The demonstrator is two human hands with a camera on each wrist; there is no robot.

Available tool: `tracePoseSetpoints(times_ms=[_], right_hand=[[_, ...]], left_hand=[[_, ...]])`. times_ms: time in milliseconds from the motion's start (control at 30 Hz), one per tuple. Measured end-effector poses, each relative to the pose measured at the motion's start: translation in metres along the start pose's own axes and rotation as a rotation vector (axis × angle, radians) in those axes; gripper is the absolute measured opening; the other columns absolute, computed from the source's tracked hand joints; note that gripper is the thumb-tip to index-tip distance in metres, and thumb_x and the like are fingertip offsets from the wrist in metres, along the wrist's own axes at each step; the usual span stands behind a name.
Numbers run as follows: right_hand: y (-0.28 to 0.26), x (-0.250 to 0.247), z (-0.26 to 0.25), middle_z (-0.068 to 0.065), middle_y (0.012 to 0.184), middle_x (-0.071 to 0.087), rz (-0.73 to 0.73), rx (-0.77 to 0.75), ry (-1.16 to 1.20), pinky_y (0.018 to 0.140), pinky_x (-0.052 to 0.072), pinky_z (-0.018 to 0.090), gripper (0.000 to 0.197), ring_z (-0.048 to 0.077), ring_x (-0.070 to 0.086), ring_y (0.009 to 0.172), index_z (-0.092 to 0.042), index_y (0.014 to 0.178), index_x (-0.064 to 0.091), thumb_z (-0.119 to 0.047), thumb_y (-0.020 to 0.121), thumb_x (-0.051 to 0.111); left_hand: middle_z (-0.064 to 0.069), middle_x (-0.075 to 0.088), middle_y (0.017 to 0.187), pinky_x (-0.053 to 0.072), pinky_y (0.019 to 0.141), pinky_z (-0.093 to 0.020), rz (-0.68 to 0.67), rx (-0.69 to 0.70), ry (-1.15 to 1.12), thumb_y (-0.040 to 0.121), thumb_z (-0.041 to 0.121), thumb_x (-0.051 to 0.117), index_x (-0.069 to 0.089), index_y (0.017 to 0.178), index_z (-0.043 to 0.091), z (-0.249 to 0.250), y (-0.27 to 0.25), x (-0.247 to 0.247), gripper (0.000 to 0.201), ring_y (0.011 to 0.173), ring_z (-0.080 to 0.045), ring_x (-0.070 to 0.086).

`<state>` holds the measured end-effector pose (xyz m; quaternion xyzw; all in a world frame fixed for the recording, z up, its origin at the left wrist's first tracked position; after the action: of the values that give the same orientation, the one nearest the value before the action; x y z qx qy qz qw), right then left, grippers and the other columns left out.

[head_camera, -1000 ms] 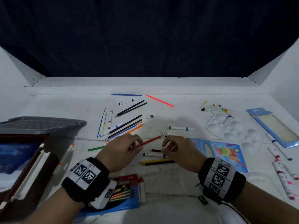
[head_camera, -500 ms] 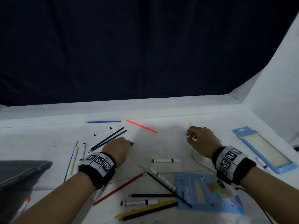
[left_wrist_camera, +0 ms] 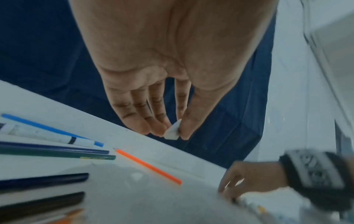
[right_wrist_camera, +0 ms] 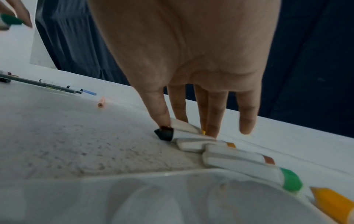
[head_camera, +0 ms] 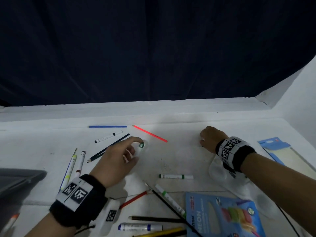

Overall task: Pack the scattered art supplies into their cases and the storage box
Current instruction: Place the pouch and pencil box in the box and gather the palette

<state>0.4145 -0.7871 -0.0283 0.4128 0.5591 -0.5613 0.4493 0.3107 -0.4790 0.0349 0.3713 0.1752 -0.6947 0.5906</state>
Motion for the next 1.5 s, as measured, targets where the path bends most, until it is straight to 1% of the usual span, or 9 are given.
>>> tracePoseSetpoints(times_ms=[200,433,567,700,867,1000,1133,1333,1500], right_hand=[[-0.029,-0.013,-0.03,0.008,0.125,0.054,0.101,-0.118,0.201,0.093,0.049,0.038,0.034,0.029,0.057,0.111,-0.008,0.117,0.064,-0.015,0.083,0.061],[-0.139,-0.036,-0.098,-0.012,0.079,0.063,0.263,-0.371,0.636,0.064,0.044,0.009,0.017,0.004,0.062,0.073,-0.02,0.073,0.067,-0.004,0.076,0.065],[-0.202,-0.015,-0.136,-0.005,0.09,0.063,0.142,-0.466,0.828,0.06,0.053,0.03,0.021,0.016,0.067,0.075,-0.023,0.093,0.061,-0.006,0.081,0.063],[-0.251,0.017,-0.171,-0.003,0.106,0.049,0.003,-0.542,0.816,0.078,0.052,0.032,0.024,0.019,0.062,0.092,-0.02,0.115,0.058,-0.011,0.093,0.055],[-0.286,0.041,-0.195,-0.006,0.094,0.056,-0.033,-0.523,0.873,0.076,0.055,0.033,0.015,0.015,0.066,0.086,-0.027,0.101,0.058,-0.02,0.089,0.063],[-0.291,0.054,-0.205,-0.007,0.083,0.059,-0.064,-0.471,0.935,0.064,0.051,0.021,0.012,0.005,0.058,0.068,-0.026,0.095,0.058,-0.025,0.087,0.068],[-0.285,0.069,-0.215,-0.003,0.082,0.063,-0.114,-0.454,0.912,0.062,0.048,0.019,0.017,0.007,0.057,0.067,-0.021,0.096,0.059,-0.023,0.085,0.072],[-0.277,0.076,-0.216,0.004,0.084,0.068,-0.084,-0.402,0.854,0.07,0.056,0.028,0.028,0.015,0.065,0.075,-0.018,0.086,0.061,-0.028,0.073,0.084],[-0.281,0.071,-0.227,0.005,0.081,0.07,-0.015,-0.45,0.738,0.074,0.055,0.029,0.03,0.013,0.063,0.071,-0.012,0.086,0.069,-0.031,0.07,0.085]], left_hand=[[-0.003,0.062,0.079,0.048,0.064,-0.021,0.043,-0.093,-0.37,0.083,0.002,0.073,0.063,0.114,0.031,0.02,-0.046,-0.014,0.044,0.065,-0.015,0.058],[-0.003,0.063,0.076,0.051,0.064,-0.025,-0.032,-0.201,-0.416,0.083,0.004,0.074,0.059,0.118,0.028,0.019,-0.122,-0.016,0.045,0.064,-0.017,0.061],[-0.005,0.067,0.077,0.052,0.07,-0.027,-0.109,-0.24,-0.391,0.083,0.006,0.075,0.057,0.119,0.03,0.018,-0.166,-0.012,0.047,0.065,-0.012,0.064],[-0.004,0.073,0.086,0.059,0.076,-0.034,-0.222,-0.294,-0.344,0.082,0.011,0.078,0.056,0.116,0.031,0.018,-0.201,0.001,0.045,0.075,-0.016,0.074],[-0.001,0.068,0.08,0.06,0.065,-0.037,-0.288,-0.265,-0.238,0.083,0.018,0.078,0.059,0.106,0.026,0.015,-0.224,0.013,0.031,0.067,-0.015,0.072],[0.006,0.069,0.074,0.056,0.063,-0.025,-0.295,-0.178,-0.067,0.079,0.028,0.081,0.06,0.099,0.029,0.014,-0.227,0.018,0.029,0.063,-0.007,0.066],[0.014,0.058,0.087,0.047,0.071,-0.021,-0.274,-0.065,0.181,0.078,0.042,0.079,0.063,0.107,0.031,0.018,-0.221,0.022,0.035,0.075,-0.005,0.055],[0.006,0.06,0.116,0.041,0.09,-0.025,-0.336,-0.064,0.429,0.085,0.048,0.068,0.059,0.125,0.03,0.018,-0.221,0.03,0.045,0.106,-0.014,0.053],[0.005,0.065,0.11,0.041,0.087,-0.025,-0.331,-0.062,0.473,0.082,0.052,0.07,0.068,0.112,0.031,0.021,-0.22,0.029,0.037,0.102,-0.015,0.056]])
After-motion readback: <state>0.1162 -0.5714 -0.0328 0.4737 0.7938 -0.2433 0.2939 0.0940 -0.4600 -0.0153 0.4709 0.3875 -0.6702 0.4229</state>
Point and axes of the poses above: each hand's wrist, its own y-axis towards the middle knuckle, its own x-axis out of the palm, z = x × y, the point moved 8 cm from there along y, towards the middle knuckle
